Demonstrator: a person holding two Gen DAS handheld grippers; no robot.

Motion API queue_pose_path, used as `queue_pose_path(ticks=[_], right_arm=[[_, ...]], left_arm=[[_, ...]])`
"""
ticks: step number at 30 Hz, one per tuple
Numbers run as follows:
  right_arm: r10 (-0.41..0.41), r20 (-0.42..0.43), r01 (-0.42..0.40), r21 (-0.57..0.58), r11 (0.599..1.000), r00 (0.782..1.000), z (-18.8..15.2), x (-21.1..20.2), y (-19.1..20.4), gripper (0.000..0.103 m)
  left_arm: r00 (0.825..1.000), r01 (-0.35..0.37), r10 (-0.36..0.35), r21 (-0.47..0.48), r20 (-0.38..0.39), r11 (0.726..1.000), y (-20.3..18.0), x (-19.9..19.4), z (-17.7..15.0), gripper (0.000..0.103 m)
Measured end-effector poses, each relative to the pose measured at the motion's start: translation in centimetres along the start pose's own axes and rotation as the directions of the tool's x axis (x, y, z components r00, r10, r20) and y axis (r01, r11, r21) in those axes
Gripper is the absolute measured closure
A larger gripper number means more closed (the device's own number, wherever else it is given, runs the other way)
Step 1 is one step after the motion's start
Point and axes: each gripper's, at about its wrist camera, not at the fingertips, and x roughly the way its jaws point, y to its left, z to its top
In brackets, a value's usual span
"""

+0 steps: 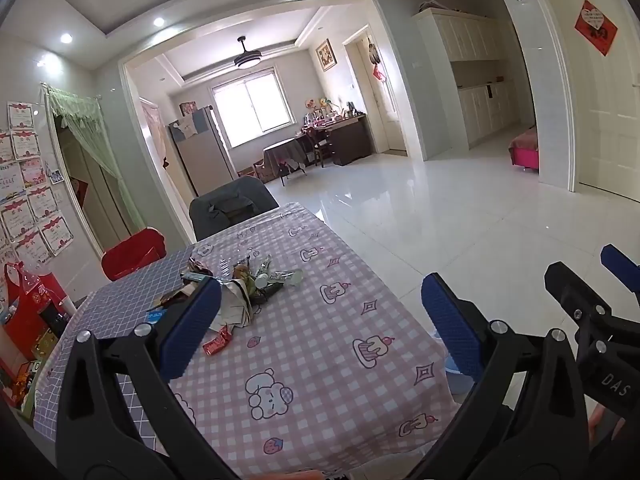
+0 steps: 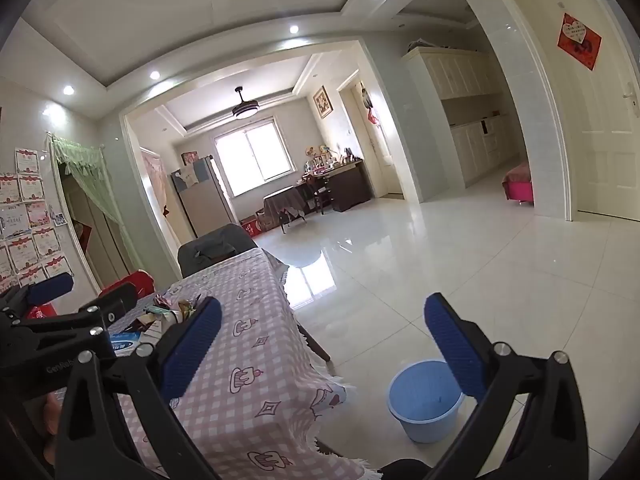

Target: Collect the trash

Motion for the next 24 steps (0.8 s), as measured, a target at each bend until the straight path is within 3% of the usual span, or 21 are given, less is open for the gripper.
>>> queue_pose_path(ticks=[24], right_arm=[[0.001, -0.011, -0.001, -0.008, 1.000, 1.000, -0.31, 0.35, 0.55, 0.004]], left_arm=[[1.000, 0.000, 0.000, -0.007, -0.012, 1.000, 0.14, -0.25, 0.32, 0.005]])
